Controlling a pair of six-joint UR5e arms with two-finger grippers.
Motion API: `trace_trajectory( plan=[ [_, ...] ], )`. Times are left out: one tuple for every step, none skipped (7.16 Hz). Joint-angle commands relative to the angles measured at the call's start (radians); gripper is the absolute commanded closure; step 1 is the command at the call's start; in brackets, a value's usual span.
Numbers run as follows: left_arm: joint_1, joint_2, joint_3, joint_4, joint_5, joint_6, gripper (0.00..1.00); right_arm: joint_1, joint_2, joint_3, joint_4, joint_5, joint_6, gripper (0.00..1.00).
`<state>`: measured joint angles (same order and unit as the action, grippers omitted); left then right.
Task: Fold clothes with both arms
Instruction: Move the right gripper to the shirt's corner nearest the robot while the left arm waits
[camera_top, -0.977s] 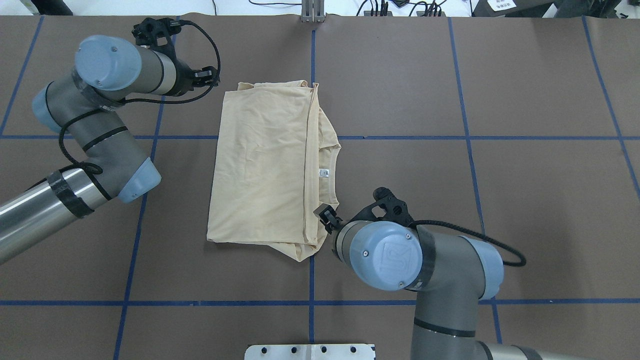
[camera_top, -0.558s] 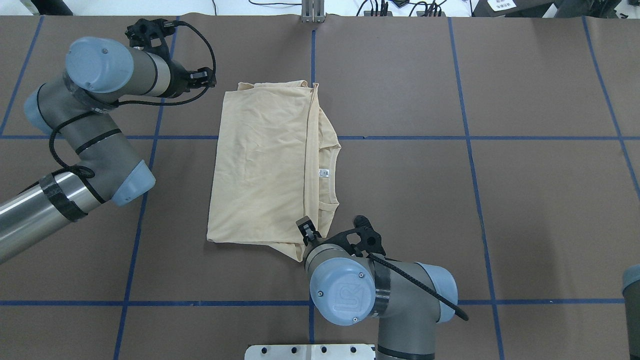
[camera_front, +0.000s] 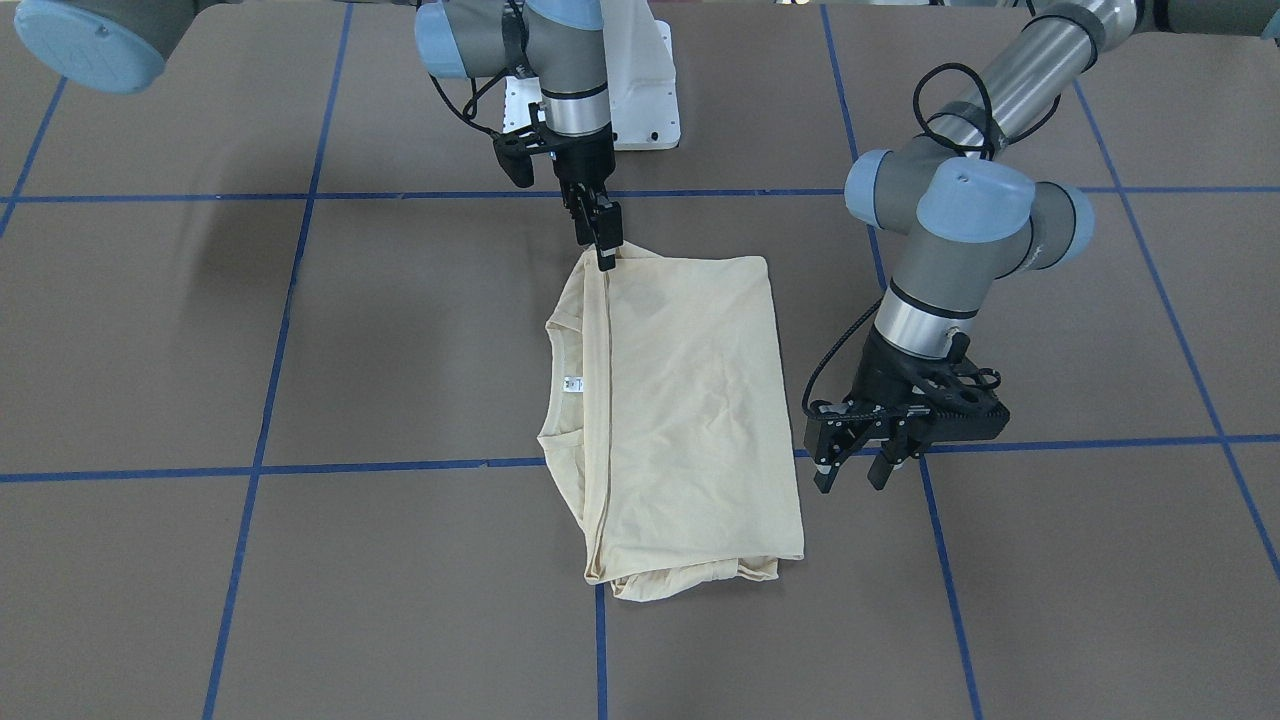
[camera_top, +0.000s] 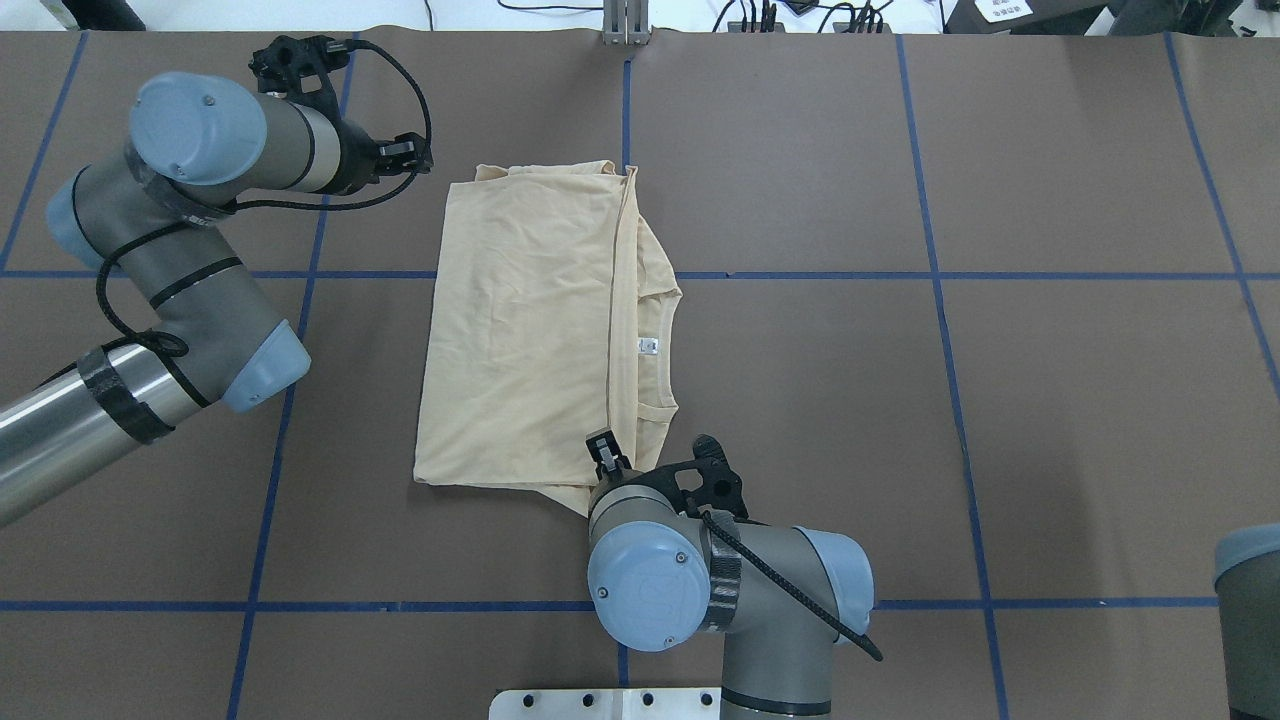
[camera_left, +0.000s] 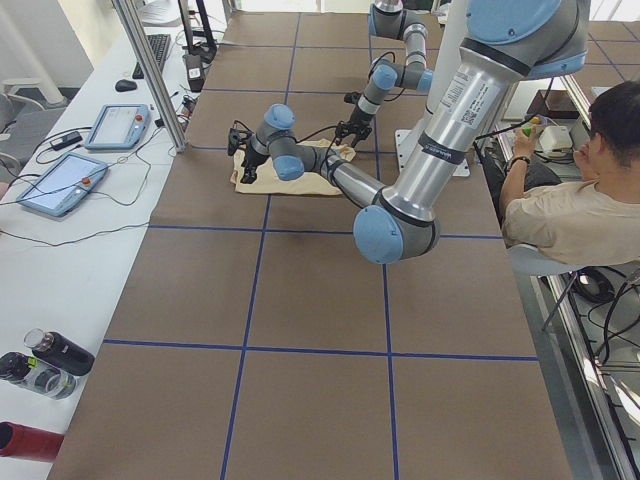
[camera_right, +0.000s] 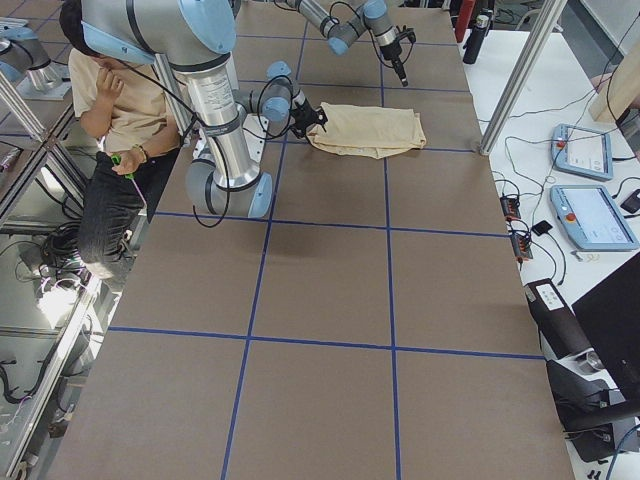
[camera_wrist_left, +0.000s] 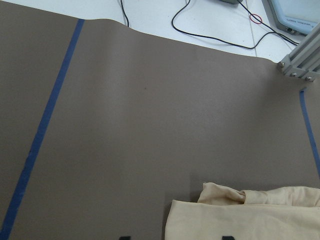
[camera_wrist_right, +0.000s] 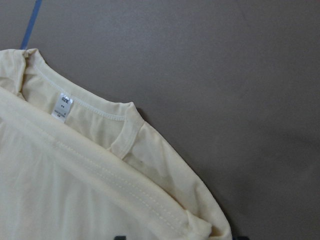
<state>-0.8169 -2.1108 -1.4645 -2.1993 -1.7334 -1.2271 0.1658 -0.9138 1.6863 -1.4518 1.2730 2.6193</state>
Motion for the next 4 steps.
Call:
trace_trajectory(
  plan=[
    [0.001,0.000,0.000,0.003,0.002,-0.002,0.32,0.000,0.000,0.013,-0.010,0.000,-0.005,0.20],
    [-0.001,0.000,0.000,0.003,0.002,-0.002,0.32,0.000,-0.007,0.012,-0.012,0.006,-0.013,0.13],
    [0.001,0.000,0.000,0.003,0.003,-0.002,0.32,-0.002,-0.008,0.007,-0.013,0.009,-0.016,0.12],
    [0.001,0.000,0.000,0.003,0.003,-0.014,0.32,-0.003,-0.007,0.004,-0.013,0.011,-0.016,0.12]
  ],
)
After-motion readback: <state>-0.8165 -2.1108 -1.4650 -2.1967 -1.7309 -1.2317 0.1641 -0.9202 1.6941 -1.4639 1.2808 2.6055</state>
